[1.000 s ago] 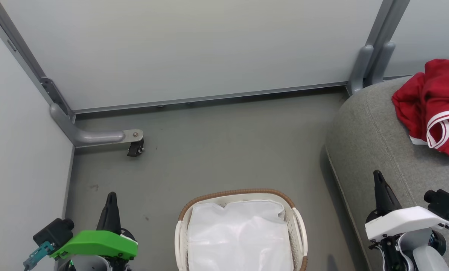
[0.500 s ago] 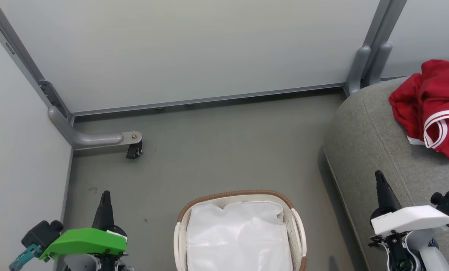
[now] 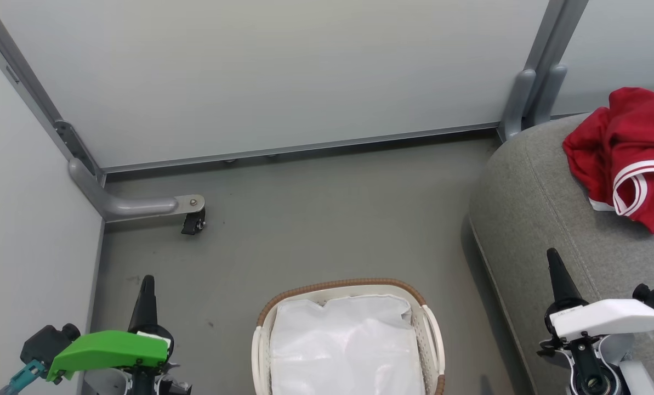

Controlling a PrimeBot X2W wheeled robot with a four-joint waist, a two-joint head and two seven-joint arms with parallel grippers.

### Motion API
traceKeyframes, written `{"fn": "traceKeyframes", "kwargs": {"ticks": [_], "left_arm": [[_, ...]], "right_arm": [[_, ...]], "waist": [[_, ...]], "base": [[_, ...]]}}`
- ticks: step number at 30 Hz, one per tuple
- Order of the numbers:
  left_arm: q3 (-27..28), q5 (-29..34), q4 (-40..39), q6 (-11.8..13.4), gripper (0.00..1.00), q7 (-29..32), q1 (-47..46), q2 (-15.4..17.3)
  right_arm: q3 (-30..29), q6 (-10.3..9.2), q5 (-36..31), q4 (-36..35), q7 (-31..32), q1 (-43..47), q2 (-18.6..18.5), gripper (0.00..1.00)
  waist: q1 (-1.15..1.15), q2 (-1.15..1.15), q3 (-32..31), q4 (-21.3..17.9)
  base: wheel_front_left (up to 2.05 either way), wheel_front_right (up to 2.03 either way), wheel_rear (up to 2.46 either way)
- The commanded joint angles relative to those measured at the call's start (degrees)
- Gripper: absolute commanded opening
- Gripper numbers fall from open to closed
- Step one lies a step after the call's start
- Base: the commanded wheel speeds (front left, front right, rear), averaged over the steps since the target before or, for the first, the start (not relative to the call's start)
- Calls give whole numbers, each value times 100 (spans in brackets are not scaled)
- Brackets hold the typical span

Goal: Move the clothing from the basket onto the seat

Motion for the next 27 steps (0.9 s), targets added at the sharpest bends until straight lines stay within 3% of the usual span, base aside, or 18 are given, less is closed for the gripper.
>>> {"fn": "traceKeyframes", "kwargs": {"ticks": [1, 27], "left_arm": [[59, -142, -76, -46, 0, 34, -139, 19], [330, -1397, -221, -113, 0, 416, -165, 21]], "right_arm": [[-26, -2, 171, -82, 40, -9, -44, 0], [-77, -3, 1625, -146, 416, 17, -54, 0]], "waist": [[0, 0, -4, -4], [0, 0, -69, -74]], "base": [[0, 0, 0], [0, 0, 0]]}}
